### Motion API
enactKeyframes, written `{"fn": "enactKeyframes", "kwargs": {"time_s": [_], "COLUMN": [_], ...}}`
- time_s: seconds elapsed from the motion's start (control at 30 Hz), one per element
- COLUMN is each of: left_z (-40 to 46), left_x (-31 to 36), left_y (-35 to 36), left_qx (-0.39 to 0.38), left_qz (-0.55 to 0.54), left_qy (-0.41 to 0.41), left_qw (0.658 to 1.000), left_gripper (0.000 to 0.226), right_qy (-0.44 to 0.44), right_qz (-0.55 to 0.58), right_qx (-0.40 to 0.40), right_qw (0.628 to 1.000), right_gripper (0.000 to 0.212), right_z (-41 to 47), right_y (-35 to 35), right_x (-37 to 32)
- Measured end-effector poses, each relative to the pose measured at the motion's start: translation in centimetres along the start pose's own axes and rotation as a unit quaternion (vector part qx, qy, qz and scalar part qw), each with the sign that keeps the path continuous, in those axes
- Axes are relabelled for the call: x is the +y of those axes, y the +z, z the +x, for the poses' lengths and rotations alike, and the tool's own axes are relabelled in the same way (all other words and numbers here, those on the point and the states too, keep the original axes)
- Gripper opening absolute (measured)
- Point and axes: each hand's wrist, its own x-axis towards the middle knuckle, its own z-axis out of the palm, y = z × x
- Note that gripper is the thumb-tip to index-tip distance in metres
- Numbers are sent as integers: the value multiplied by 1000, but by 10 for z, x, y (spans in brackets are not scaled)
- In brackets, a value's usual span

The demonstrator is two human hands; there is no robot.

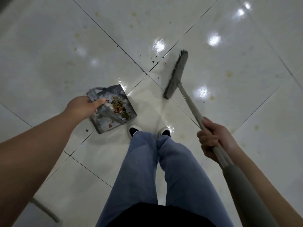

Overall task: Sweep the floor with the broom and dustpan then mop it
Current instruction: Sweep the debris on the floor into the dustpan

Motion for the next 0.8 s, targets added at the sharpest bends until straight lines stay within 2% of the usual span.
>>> {"fn": "enactKeyframes", "kwargs": {"time_s": [0.07, 0.1, 0.2, 0.27, 0.37, 0.43, 0.63, 0.73, 0.8], "left_z": [1, 1, 5, 10, 19, 29, 48, 52, 52], "left_x": [5, 8, 20, 31, 51, 65, 96, 100, 102], "left_y": [-3, -4, -2, 2, 6, 7, 2, 7, 8], "left_qx": [4, 8, 15, 13, 19, 21, 41, 48, 57], "left_qz": [-6, -2, -16, -35, -82, -119, -173, -189, -197], "left_qy": [1, 0, -1, -4, -18, -24, -41, -38, -35], "left_qw": [1000, 1000, 1000, 999, 996, 992, 983, 980, 978], "left_gripper": [60, 59, 53, 52, 52, 55, 47, 47, 46], "right_qy": [-25, -43, -97, -123, -145, -133, -69, -13, 28], "right_qz": [-84, -108, -213, -298, -408, -434, -420, -504, -561], "right_qx": [70, 91, 117, 139, 159, 157, 113, 77, 40], "right_qw": [994, 989, 965, 936, 887, 877, 898, 860, 826], "right_gripper": [14, 14, 11, 23, 26, 26, 23, 18, 30], "right_z": [-1, 2, 21, 39, 66, 77, 80, 75, 71], "right_y": [0, 2, 19, 32, 51, 59, 82, 86, 86], "right_x": [-6, -12, -36, -55, -84, -103, -109, -90, -75]}}
